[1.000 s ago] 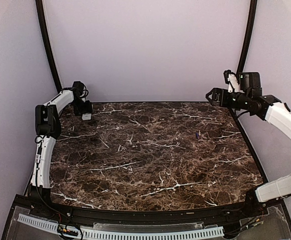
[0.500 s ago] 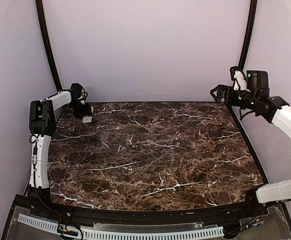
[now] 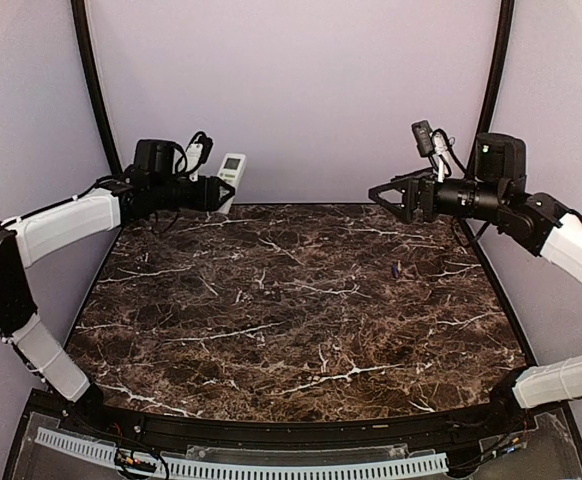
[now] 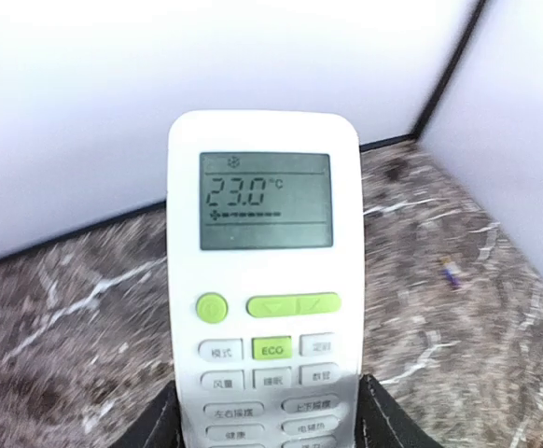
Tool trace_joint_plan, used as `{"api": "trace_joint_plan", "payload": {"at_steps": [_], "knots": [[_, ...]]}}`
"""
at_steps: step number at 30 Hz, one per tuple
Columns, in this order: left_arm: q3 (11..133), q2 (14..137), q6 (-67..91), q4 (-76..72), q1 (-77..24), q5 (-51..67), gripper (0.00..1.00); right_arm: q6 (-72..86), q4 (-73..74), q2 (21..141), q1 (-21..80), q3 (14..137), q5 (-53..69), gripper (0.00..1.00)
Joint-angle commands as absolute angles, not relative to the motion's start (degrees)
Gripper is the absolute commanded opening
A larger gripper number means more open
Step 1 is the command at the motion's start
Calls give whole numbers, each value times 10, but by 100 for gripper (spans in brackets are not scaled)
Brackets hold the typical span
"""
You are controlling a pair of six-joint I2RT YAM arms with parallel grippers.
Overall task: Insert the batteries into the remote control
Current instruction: Pick up the remote control from the corner of the board, then pass from the left arm to the right
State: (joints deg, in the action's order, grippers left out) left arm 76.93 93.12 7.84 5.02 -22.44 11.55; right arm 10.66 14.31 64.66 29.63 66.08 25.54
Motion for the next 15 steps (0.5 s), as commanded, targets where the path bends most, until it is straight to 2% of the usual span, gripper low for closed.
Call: {"api": "trace_joint_plan", "payload": {"at_steps": [1, 6, 15], "knots": [[704, 793, -9, -88, -326, 162, 0, 74, -4, 638, 367, 693, 381, 99], [638, 692, -23, -160, -425, 243, 0, 47, -105, 677, 430, 720, 441, 99], [616, 648, -18, -173, -522, 290, 0, 37, -133, 786, 485, 809, 517, 99]]}}
